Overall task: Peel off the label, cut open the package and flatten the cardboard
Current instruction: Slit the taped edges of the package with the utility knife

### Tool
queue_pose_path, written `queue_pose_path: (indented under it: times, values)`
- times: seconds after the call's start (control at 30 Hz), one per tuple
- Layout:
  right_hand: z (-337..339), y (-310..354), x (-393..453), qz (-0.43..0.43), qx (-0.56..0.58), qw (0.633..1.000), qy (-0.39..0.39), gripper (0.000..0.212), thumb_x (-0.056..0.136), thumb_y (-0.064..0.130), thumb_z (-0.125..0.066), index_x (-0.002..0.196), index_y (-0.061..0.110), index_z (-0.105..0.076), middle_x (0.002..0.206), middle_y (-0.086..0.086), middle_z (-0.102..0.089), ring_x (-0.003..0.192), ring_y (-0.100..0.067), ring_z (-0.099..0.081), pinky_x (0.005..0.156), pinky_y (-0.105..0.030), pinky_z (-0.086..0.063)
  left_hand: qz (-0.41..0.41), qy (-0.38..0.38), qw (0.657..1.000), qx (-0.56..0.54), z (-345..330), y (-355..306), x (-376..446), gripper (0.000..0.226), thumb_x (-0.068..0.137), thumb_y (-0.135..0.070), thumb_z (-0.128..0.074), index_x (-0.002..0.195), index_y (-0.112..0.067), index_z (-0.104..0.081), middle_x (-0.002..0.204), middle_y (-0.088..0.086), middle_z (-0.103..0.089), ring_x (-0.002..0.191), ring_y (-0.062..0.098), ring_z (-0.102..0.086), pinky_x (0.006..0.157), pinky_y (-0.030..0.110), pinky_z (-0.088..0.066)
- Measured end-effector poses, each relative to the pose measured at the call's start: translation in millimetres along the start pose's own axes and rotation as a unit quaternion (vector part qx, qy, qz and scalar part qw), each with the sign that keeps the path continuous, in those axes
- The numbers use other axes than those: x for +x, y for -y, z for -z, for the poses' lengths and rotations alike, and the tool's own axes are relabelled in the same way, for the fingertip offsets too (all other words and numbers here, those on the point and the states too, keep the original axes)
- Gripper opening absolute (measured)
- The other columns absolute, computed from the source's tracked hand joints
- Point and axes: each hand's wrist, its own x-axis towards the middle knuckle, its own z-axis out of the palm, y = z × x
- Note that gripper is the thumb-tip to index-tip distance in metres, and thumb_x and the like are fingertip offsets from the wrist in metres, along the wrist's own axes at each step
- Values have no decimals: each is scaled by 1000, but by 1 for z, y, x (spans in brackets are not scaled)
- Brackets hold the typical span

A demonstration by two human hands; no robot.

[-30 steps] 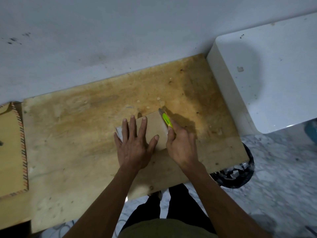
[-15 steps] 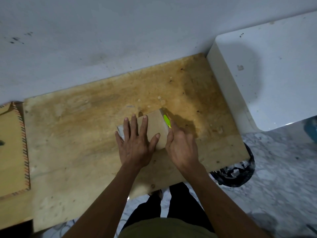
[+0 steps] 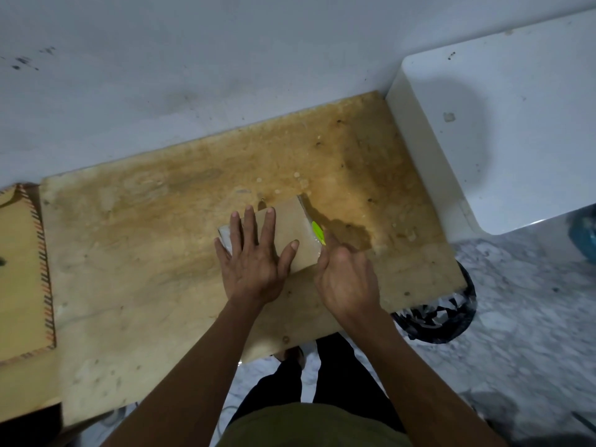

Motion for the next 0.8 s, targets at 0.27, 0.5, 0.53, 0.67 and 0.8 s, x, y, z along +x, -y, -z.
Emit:
queue_pose_path:
  times: [0.27,0.5,0.53,0.67,0.8]
  values:
    - [-2,-14,-15,9,2,1000,13,47,99,21,-43,146,16,-42,96,-16,-67,86,-40,-67,67,-36,-49,1,-8,1000,0,-1,0,-1,75,96,-73,-24,159,-36,-7,170,3,-3,156,28,6,117,67,-13]
    - [-12,-32,-37,22,-10,999,-25,44,92,14,-50,135,8,-56,65,-11,-57,52,-33,-58,49,-27,-33,-2,-7,1000,-4,0,-1,-2,74,96,-72,-24,159,-36,-7,170,4,-1,156,28,7,117,68,-13]
    - [-13,-36,-41,24,-16,999,-28,43,92,14,-48,133,7,-58,63,-10,-55,49,-32,-56,47,-28,-33,-2,-5,1000,-3,0,-1,-2,74,96,-72,-23,159,-36,-6,170,4,0,156,28,7,117,68,-12]
    - [-16,-51,-62,7,12,1000,12,45,99,15,-45,144,15,-47,79,-13,-62,66,-34,-62,55,-40,-48,0,-12,1000,0,-2,0,-1,74,96,-72,-23,159,-37,-7,170,4,-3,156,29,5,117,68,-14]
    - [-22,-63,-70,2,65,998,1,46,101,22,-46,147,22,-43,87,-11,-63,72,-31,-61,58,-39,-46,-2,-8,1000,-1,-1,1,-1,74,96,-73,-22,159,-37,-6,170,4,-1,156,28,7,117,67,-12]
